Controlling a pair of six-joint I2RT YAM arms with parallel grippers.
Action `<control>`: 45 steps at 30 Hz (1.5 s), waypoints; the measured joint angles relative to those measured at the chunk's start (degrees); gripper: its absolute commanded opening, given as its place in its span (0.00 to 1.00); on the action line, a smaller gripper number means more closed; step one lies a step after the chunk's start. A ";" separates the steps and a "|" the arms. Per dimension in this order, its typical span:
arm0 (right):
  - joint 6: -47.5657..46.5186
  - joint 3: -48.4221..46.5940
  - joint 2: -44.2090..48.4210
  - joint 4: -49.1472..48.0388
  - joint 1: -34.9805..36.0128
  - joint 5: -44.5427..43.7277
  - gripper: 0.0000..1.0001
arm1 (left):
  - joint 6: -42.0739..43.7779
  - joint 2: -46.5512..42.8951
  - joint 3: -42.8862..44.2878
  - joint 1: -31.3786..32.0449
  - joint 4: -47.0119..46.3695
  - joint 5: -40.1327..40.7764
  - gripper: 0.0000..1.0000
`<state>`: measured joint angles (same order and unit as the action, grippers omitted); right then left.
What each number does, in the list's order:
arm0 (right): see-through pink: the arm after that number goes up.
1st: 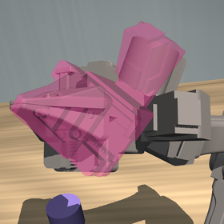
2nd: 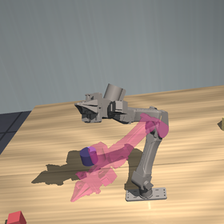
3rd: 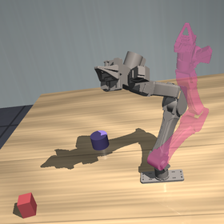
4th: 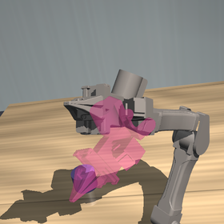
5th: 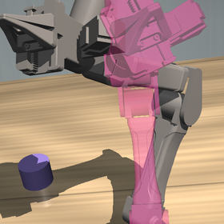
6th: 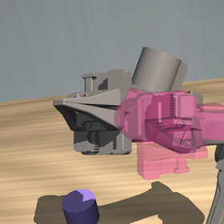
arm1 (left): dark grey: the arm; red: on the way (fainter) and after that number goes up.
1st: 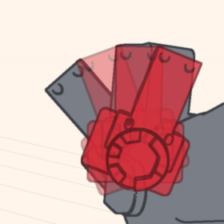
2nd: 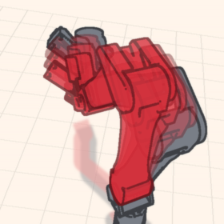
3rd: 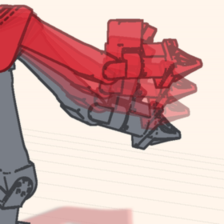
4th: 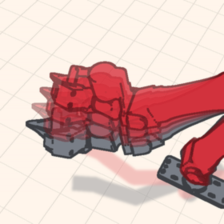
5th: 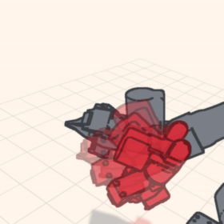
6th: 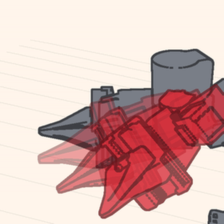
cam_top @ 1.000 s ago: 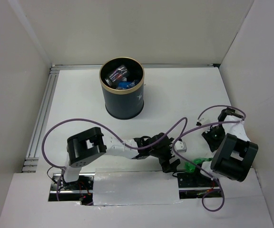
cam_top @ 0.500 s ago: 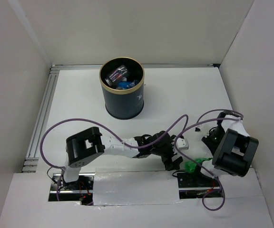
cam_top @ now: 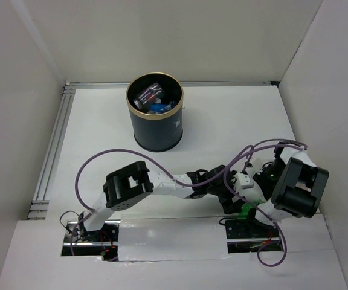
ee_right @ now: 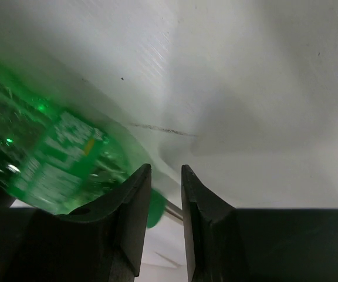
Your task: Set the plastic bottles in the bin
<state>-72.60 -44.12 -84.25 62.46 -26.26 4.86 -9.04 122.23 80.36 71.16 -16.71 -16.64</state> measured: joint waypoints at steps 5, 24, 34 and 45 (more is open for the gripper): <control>-1.03 -1.05 0.00 0.55 -0.02 2.21 0.36 | -0.02 2.99 2.62 0.31 2.67 5.27 0.98; 5.05 -8.92 5.29 -1.25 -4.07 -1.90 0.46 | 3.80 -9.53 -8.35 -0.13 0.44 1.92 0.99; 5.40 -7.93 5.33 1.68 -5.53 -3.43 0.65 | 4.81 -6.82 -0.90 0.42 0.74 -6.14 0.99; 4.09 -6.84 4.74 6.01 -5.53 -1.07 0.67 | 4.72 0.35 1.60 1.66 0.26 -2.73 0.99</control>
<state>-68.51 -50.96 -79.50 68.47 -31.79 3.79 -4.32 122.58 81.95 72.82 -16.45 -19.38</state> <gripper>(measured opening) 0.670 0.993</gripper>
